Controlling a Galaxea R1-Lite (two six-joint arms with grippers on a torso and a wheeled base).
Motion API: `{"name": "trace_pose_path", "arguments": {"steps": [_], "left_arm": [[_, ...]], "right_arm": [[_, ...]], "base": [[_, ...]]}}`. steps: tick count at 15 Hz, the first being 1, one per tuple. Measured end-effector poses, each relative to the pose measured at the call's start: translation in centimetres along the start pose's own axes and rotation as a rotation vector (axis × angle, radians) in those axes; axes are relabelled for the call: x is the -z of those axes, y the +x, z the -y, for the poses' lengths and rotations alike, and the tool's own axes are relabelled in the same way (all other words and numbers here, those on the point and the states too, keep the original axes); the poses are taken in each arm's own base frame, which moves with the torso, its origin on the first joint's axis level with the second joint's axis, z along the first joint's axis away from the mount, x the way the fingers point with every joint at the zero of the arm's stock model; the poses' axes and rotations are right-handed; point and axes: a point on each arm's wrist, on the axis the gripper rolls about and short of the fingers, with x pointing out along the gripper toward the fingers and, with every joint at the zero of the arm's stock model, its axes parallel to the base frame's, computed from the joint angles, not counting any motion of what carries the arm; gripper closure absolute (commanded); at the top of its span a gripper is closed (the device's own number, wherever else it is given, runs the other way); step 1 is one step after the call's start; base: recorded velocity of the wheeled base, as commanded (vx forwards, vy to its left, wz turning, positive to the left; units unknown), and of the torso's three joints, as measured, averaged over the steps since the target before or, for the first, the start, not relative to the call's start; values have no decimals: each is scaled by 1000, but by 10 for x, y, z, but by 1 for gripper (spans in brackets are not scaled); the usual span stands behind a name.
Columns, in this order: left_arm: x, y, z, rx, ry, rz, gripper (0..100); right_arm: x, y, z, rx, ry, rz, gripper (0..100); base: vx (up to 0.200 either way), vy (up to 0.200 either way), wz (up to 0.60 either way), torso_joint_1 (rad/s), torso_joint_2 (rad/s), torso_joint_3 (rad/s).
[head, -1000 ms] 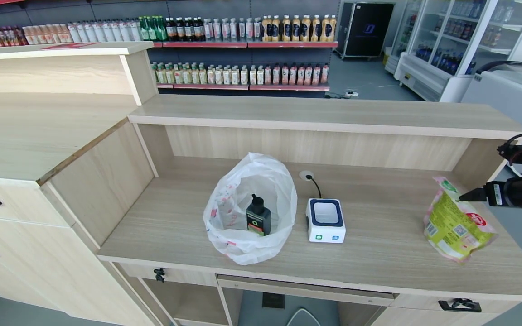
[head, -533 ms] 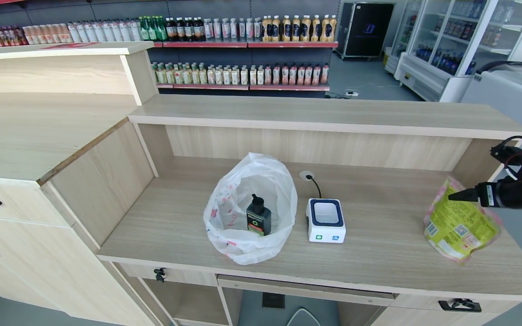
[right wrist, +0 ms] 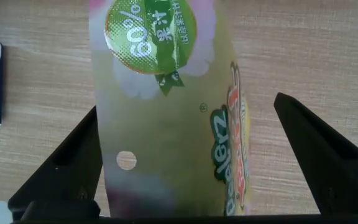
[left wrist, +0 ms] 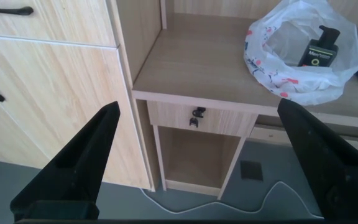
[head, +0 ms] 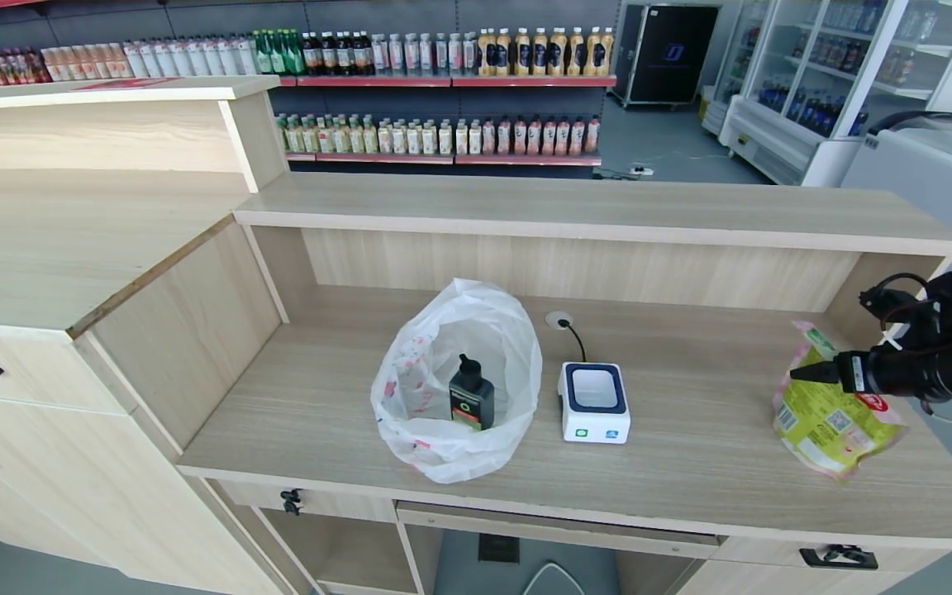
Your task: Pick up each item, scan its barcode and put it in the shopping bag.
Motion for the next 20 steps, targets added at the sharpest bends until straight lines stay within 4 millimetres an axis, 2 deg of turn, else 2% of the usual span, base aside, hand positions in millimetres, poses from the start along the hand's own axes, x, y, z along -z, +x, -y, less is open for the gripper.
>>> {"name": "trace_pose_path", "arguments": {"steps": [4,5,10,14,17,20], "left_arm": [[0,0,0,0,0,0,0],[0,0,0,0,0,0,0],[0,0,0,0,0,0,0],[0,0,0,0,0,0,0],[0,0,0,0,0,0,0],[0,0,0,0,0,0,0]], "right_arm": [[13,29,0,-31,-16,29,0],[17,34,-2,-61,-22,38,100],[38,45,-8,-91,-44,-19,100],[37,35,-10,-83,-51,-1,100],[14,-3,-16,-86,-55,99,100],[-6,-64,-34,-171,-41,219,100]], "base": [[0,0,0,0,0,0],[0,0,0,0,0,0],[0,0,0,0,0,0],[0,0,0,0,0,0],[0,0,0,0,0,0],[0,0,0,0,0,0]]}}
